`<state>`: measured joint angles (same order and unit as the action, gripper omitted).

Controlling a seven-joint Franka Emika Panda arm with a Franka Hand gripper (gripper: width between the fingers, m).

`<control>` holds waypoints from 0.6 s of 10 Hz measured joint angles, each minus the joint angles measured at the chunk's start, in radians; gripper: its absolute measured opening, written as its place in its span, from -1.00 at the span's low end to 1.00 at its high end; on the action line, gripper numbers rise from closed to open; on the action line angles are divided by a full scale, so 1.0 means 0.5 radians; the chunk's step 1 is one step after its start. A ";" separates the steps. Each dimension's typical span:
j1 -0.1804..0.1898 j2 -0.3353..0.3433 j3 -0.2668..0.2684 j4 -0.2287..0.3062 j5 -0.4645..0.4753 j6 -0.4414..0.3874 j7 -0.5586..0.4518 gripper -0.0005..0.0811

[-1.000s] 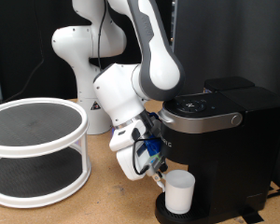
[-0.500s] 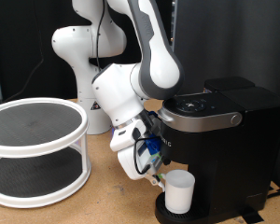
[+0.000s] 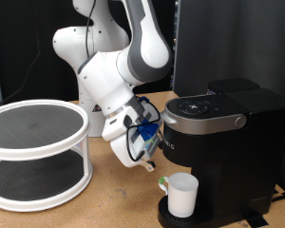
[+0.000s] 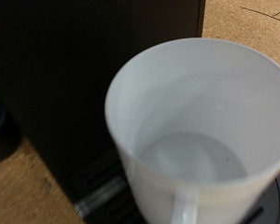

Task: Make a cup of coffee with the keurig machine

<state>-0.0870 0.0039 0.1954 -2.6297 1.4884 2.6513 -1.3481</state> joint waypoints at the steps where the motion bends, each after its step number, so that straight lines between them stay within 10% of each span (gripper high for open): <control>1: -0.018 -0.075 -0.018 -0.053 -0.118 -0.013 0.090 0.98; 6: -0.099 -0.291 -0.082 -0.204 -0.507 -0.146 0.312 0.98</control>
<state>-0.1366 -0.1415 0.1542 -2.7319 1.2351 2.5785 -1.1920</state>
